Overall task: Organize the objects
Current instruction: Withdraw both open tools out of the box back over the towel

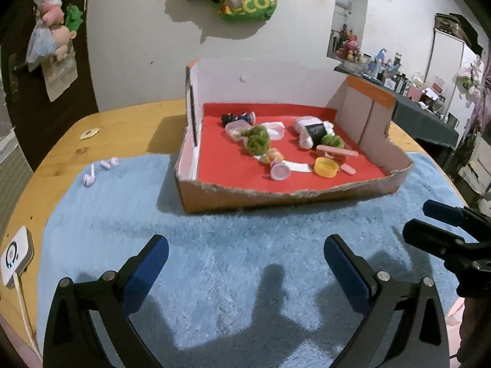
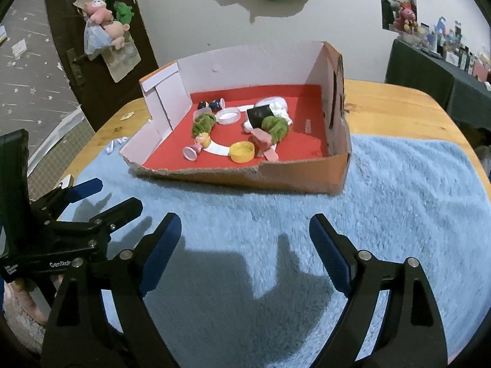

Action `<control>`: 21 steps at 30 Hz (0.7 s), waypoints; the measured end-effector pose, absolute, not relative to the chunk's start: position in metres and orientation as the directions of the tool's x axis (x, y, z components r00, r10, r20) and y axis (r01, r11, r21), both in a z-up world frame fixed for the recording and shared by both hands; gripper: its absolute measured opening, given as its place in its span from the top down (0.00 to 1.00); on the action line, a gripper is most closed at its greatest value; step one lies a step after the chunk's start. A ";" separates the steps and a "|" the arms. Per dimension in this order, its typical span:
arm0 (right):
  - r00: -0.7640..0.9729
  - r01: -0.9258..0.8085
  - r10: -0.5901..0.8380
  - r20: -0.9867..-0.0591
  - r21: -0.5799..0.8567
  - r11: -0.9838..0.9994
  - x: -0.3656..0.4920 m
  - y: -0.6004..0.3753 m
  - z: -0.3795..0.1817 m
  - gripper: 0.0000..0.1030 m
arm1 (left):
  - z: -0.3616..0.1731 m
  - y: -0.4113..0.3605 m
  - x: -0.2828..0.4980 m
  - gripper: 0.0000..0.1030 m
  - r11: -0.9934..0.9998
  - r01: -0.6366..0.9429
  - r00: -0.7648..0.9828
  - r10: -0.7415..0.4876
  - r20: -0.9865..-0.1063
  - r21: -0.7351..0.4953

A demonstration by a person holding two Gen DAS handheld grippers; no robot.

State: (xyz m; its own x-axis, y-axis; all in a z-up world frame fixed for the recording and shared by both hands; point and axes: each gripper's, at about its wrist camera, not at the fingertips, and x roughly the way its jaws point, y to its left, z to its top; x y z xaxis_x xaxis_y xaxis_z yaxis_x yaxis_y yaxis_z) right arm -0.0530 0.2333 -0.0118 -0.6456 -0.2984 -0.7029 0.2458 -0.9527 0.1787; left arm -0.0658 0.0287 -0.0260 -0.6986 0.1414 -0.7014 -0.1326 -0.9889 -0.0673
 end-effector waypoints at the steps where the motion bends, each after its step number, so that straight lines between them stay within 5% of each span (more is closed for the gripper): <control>1: -0.645 0.242 -0.297 -0.705 0.180 -0.953 -0.052 0.234 -0.014 0.17 | -0.028 0.028 -0.065 0.00 -0.990 -0.126 -0.700 0.133 -0.702 -0.062; 21: -0.649 0.204 -0.261 -0.714 0.168 -0.965 -0.052 0.240 -0.051 0.17 | -0.050 0.027 -0.069 0.00 -0.995 -0.092 -0.676 0.092 -0.731 -0.041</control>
State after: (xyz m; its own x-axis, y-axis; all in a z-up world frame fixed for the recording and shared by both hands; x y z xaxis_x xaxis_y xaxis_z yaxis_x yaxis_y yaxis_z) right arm -0.0517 0.2404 -0.0507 -0.6494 -0.2611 -0.7142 0.2036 -0.9646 0.1676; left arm -0.0685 0.0271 -0.0500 -0.6758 0.0922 -0.7313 -0.0915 -0.9950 -0.0409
